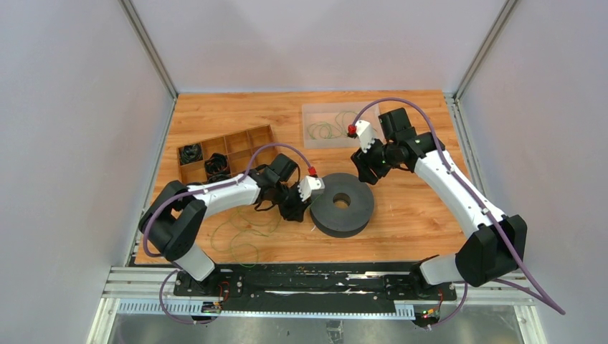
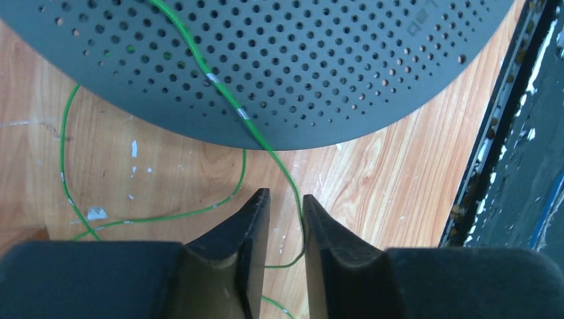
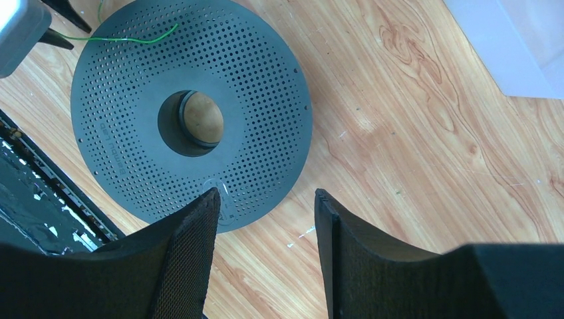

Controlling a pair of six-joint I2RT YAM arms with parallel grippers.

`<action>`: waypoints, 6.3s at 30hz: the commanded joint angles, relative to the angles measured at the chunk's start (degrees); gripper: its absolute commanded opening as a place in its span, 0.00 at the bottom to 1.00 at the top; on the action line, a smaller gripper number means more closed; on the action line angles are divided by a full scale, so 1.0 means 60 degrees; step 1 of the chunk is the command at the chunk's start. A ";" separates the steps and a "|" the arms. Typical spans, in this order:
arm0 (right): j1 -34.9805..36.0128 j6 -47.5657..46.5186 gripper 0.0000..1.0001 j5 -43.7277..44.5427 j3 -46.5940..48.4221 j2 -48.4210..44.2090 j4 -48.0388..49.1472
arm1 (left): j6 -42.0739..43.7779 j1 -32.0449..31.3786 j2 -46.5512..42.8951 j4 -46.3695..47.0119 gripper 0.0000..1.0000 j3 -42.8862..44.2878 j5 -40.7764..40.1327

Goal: Wrap the cables
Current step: Adjust the storage box at the center of the board.

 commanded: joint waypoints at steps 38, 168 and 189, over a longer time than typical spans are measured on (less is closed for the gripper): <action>0.1309 -0.1113 0.79 -0.7046 -0.0276 0.0326 0.0831 | 0.2811 0.1180 -0.1241 -0.5055 0.00 0.2700 0.4609; 0.4373 -0.0989 0.83 0.1015 -0.2068 0.1343 0.0458 | 0.1840 0.4102 -0.3441 -0.4443 0.00 0.3352 0.0584; 0.3551 -0.0289 0.35 -0.0163 -0.1808 -0.0047 0.1342 | 0.1699 0.4101 -0.3196 -0.3974 0.00 0.3131 0.0694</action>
